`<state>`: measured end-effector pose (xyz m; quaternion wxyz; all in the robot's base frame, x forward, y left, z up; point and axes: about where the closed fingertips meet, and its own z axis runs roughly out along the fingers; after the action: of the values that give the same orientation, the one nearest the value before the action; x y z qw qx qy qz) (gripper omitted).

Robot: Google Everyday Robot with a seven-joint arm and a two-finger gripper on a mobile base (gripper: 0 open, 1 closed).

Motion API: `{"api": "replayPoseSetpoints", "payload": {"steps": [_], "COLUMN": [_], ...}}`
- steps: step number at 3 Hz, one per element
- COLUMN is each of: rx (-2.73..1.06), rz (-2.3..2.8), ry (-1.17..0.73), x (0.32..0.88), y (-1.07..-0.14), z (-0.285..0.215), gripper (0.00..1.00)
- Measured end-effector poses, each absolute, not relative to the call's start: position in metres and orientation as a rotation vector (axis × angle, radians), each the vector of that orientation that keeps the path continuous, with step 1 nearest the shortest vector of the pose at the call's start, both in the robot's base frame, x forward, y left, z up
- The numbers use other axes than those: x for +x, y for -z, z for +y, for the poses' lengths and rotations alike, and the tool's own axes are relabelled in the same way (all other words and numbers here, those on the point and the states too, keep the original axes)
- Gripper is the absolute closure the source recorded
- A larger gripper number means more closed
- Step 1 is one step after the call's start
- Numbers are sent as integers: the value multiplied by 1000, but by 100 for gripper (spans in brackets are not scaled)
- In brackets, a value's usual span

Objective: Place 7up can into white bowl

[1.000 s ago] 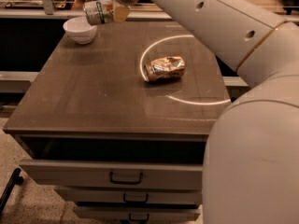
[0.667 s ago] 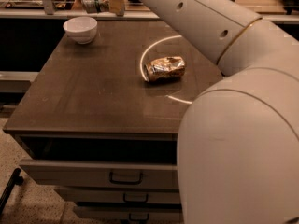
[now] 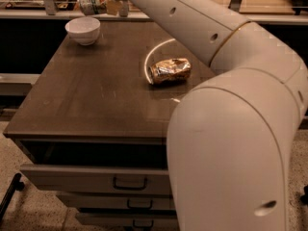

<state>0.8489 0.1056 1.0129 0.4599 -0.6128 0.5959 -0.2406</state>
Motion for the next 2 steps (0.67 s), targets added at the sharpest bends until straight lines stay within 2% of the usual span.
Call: {"api": "replayPoseSetpoints", "payload": {"steps": [2], "rx": [-1441], "rz": [1393], "ry": [627], "x": [883], "y": [-1007], "z": [144], "gripper": [100]}}
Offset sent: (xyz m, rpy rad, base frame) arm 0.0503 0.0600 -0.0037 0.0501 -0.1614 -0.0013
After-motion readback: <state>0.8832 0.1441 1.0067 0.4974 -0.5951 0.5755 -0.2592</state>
